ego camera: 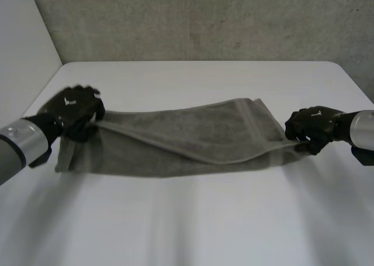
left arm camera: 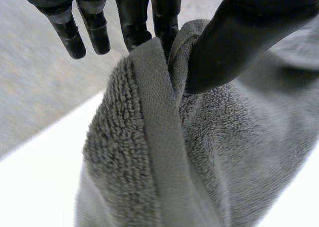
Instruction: Fold the towel.
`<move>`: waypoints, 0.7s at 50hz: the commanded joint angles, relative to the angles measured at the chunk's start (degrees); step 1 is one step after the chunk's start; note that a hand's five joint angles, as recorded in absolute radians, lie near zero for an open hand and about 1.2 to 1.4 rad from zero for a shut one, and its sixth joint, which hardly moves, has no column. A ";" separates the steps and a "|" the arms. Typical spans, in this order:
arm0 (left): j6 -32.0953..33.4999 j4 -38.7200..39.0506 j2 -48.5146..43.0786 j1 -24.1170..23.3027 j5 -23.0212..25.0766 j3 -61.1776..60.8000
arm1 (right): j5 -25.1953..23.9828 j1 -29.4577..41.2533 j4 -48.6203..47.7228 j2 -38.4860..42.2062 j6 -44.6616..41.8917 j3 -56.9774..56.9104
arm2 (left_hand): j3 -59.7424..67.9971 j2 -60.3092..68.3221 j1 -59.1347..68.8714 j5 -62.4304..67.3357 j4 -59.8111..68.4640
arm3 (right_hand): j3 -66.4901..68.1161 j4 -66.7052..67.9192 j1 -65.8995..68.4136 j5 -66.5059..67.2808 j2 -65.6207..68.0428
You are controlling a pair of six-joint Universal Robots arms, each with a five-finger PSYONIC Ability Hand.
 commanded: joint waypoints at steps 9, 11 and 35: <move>9.96 -8.06 -13.52 3.23 4.85 12.57 | -1.19 2.89 -4.44 7.38 -11.83 -12.44 | -2.87 3.00 5.23 3.49 -3.21 | -2.10 -3.31 5.73 2.87 2.77; 10.84 -1.25 -18.15 0.78 4.68 18.95 | 0.73 6.30 -17.37 8.35 -10.35 -16.98 | -2.87 3.00 5.23 3.49 -3.21 | -2.10 -3.31 5.73 2.87 2.77; -23.26 49.51 -3.59 -2.93 -0.42 24.61 | 4.52 5.61 -60.43 -6.42 28.60 -15.34 | -2.87 3.00 5.23 3.49 -3.21 | -2.10 -3.31 5.73 2.87 2.77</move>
